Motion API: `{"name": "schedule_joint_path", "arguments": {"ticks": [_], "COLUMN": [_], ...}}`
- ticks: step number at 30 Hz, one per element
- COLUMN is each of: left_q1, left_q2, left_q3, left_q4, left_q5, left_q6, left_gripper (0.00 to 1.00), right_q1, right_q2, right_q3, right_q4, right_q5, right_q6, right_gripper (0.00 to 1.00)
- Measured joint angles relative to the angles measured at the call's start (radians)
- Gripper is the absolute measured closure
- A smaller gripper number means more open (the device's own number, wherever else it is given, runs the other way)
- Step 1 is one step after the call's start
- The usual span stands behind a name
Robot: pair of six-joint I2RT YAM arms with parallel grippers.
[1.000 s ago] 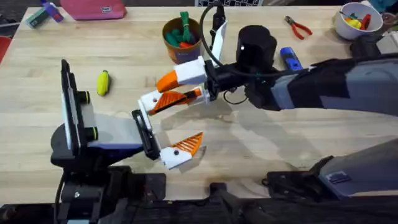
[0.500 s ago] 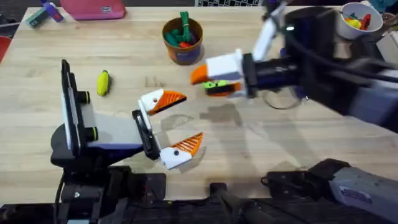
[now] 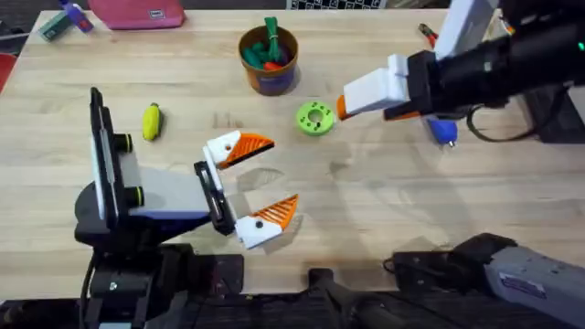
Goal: Pick up the gripper from the table and insert it into the empty holder that is missing its gripper. Then pick up a screw, insert it into the mounting hole, and use the screwdriver to tighten it. Finally, clean up the table by picking up the vegetable and placing it into the bucket.
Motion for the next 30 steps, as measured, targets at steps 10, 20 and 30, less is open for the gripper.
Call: {"name": "schedule_joint_path", "arguments": {"ticks": [10, 20, 30], "left_q1": [0.000, 0.000, 0.000], "left_q2": [0.000, 0.000, 0.000], "left_q3": [0.000, 0.000, 0.000], "left_q4": [0.000, 0.000, 0.000], "left_q5": [0.000, 0.000, 0.000], "left_q6": [0.000, 0.000, 0.000], "left_gripper": [0.030, 0.030, 0.031], "right_q1": [0.097, 0.165, 0.173], "right_q2": [0.229, 0.469, 0.632], "right_q3": [0.226, 0.307, 0.307], "right_q4": [-0.144, -0.122, -0.056], "right_q5": [0.289, 0.350, 0.355], "right_q6": [-0.078, -0.070, -0.025], "right_gripper": [0.010, 0.059, 0.173]}}
